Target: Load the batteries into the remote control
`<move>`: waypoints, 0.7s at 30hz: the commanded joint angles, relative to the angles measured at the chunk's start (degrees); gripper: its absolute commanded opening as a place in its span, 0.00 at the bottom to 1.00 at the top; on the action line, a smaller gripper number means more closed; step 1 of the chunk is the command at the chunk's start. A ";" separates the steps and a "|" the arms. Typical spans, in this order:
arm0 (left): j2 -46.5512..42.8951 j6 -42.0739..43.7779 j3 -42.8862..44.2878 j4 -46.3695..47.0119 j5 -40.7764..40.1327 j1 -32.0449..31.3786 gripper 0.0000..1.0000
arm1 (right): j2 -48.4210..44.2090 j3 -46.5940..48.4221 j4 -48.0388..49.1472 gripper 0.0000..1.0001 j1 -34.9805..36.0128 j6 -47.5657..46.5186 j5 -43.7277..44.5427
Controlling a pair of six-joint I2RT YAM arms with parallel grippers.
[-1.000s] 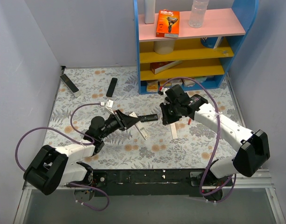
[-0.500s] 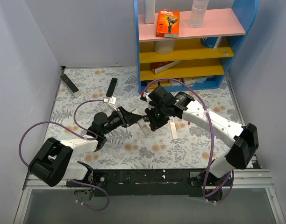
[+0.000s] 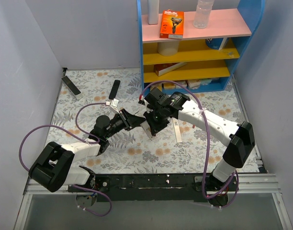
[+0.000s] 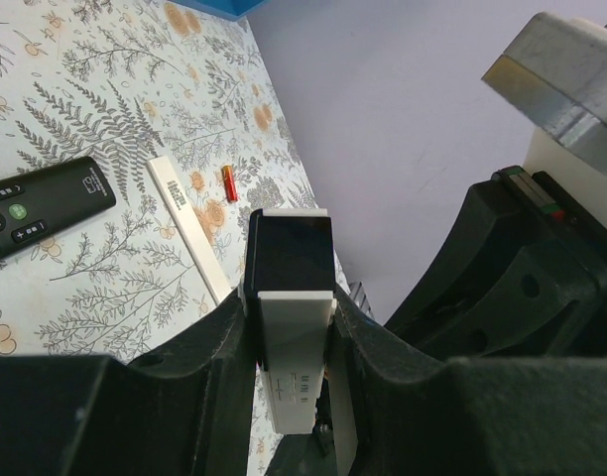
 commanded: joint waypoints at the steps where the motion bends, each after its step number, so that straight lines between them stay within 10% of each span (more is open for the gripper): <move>1: -1.99 -2.24 -0.45 1.14 -1.81 0.12 0.00 | 1.25 3.66 -2.31 0.01 0.29 0.82 0.16; 21: -2.96 -7.25 -1.68 2.02 -2.61 0.12 0.00 | 5.21 7.53 -6.53 0.01 0.29 0.03 1.56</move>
